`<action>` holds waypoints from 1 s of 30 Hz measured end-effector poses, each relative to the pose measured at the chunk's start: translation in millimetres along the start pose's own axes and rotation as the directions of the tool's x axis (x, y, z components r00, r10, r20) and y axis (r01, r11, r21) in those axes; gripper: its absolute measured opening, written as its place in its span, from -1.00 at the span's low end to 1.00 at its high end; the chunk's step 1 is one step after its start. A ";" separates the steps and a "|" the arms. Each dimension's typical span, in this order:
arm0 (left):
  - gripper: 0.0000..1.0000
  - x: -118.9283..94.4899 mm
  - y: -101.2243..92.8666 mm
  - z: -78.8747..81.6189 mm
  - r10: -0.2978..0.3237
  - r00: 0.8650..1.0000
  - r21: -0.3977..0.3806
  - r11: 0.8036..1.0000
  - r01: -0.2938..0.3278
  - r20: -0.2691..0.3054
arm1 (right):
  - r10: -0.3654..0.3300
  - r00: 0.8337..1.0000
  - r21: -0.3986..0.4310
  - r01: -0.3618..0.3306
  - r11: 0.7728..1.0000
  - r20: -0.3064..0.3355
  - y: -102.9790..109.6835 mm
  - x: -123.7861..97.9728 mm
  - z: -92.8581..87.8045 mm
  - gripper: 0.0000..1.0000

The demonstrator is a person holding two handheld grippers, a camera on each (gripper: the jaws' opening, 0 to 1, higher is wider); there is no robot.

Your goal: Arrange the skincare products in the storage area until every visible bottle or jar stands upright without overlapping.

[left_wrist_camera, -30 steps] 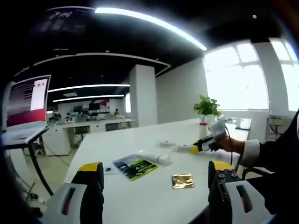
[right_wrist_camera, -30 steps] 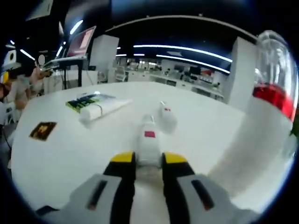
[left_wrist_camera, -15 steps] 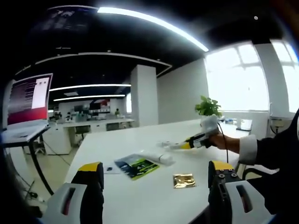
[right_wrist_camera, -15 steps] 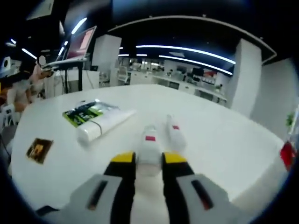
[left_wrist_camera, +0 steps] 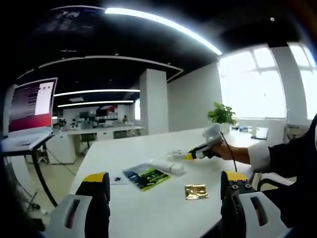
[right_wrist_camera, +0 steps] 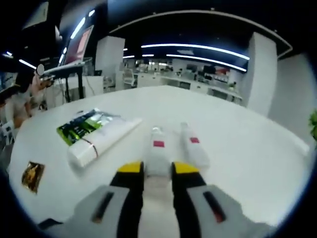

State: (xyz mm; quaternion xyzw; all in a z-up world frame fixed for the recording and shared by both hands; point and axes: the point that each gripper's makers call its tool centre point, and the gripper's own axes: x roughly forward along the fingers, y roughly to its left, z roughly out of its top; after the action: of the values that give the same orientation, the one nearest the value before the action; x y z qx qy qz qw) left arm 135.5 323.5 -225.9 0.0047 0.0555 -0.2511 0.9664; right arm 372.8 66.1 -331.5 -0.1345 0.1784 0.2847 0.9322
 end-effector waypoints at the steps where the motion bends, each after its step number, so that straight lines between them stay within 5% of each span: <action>1: 0.89 0.4 -0.4 -0.3 -0.001 1.000 0.001 1.000 0.001 -0.002 | -0.002 1.000 0.001 0.002 1.000 0.000 0.1 0.8 -0.4 -0.60; 17: 0.89 4.8 -3.1 -0.2 -0.002 1.000 0.010 1.000 0.002 -0.008 | 0.020 0.999 -0.024 -0.021 0.999 -0.030 1.0 19.9 -1.4 -0.58; 19: 0.89 4.7 -2.5 -0.4 -0.001 1.000 0.010 1.000 0.001 -0.009 | 0.016 1.000 -0.026 -0.016 1.000 -0.014 1.7 17.3 1.8 -0.46; 28: 0.89 3.9 -1.4 0.0 0.001 1.000 0.008 1.000 -0.001 -0.006 | 0.064 0.991 -0.099 -0.052 0.994 0.122 45.1 -3.8 47.4 -0.06; 30: 0.89 3.8 -1.9 0.2 0.000 1.000 0.010 1.000 0.000 -0.007 | 0.111 0.984 -0.119 -0.095 0.988 0.141 53.9 7.4 63.6 -0.06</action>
State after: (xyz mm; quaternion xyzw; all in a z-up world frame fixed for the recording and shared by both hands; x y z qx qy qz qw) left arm 137.9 319.9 -226.0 0.0101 0.0574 -0.2514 0.9661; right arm 363.6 135.3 -285.3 -0.1557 0.0996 0.3512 0.9179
